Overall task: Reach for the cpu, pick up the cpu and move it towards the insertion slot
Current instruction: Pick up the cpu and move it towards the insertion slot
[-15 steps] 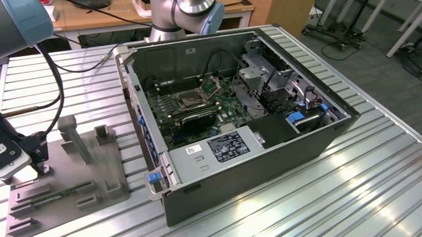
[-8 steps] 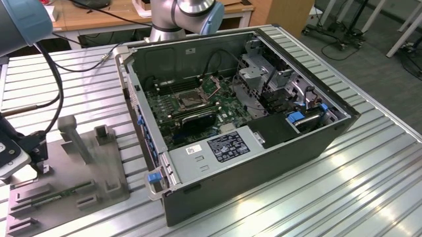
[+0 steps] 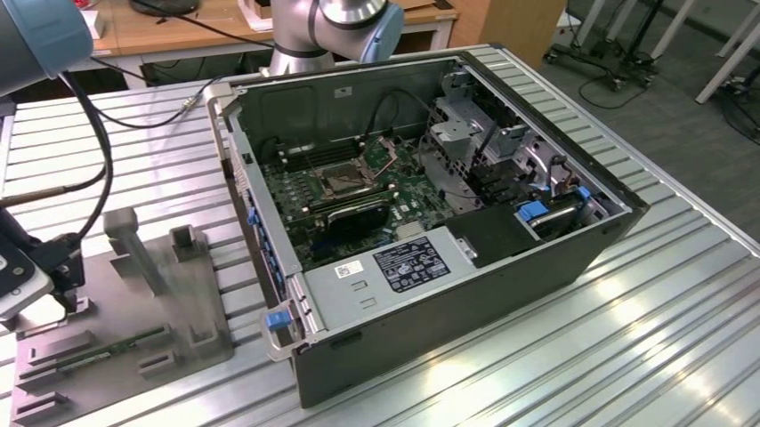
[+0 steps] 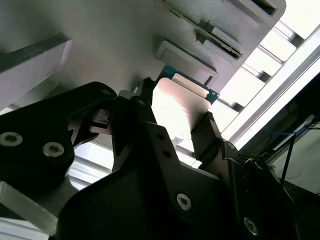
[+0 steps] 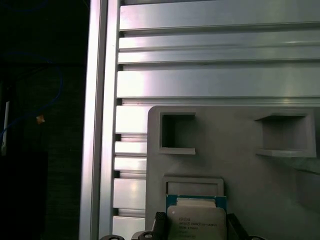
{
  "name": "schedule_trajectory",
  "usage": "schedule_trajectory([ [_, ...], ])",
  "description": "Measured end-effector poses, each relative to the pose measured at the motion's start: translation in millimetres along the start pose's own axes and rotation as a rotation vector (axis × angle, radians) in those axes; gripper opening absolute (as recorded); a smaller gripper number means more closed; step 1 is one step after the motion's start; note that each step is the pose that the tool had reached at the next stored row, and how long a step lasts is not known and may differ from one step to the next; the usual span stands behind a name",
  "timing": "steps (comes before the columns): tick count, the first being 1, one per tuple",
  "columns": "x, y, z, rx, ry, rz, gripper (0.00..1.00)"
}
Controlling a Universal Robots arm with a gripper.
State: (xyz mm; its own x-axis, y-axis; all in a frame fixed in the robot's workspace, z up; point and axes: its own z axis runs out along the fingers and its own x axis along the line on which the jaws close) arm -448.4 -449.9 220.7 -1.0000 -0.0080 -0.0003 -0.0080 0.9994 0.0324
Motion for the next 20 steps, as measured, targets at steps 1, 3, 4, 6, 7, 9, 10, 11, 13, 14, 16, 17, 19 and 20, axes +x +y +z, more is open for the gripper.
schedule_trajectory([
  [1,0.0,0.0,-0.6,0.0001,0.0002,0.0,0.55],
  [3,0.0,0.1,-1.8,0.0001,0.0002,0.0,0.55],
  [4,0.0,0.1,-2.4,0.0,0.0001,0.0,0.55],
  [6,0.0,0.1,-3.4,0.0001,0.0001,0.0,0.55],
  [7,0.0,0.1,-3.8,0.0001,0.0001,0.0,0.55],
  [9,0.0,0.2,-3.9,0.0,0.0,0.0,0.55],
  [10,0.0,0.1,-3.9,0.0,-0.0001,0.0,0.55],
  [11,0.0,0.1,-4.0,0.0,0.0001,0.0,0.55],
  [13,0.0,0.1,-4.1,0.0001,0.0001,0.0,0.55],
  [14,0.0,0.1,-4.1,0.0001,0.0002,0.0,0.55],
  [16,0.0,0.1,-4.1,0.0,0.0001,0.0,0.55],
  [17,0.0,0.1,-4.3,0.0,0.0001,0.0,0.55],
  [19,0.1,0.2,-5.2,-0.0001,0.0004,0.0,0.55],
  [20,0.0,0.2,-5.6,-0.0003,0.0001,0.0,0.55],
])
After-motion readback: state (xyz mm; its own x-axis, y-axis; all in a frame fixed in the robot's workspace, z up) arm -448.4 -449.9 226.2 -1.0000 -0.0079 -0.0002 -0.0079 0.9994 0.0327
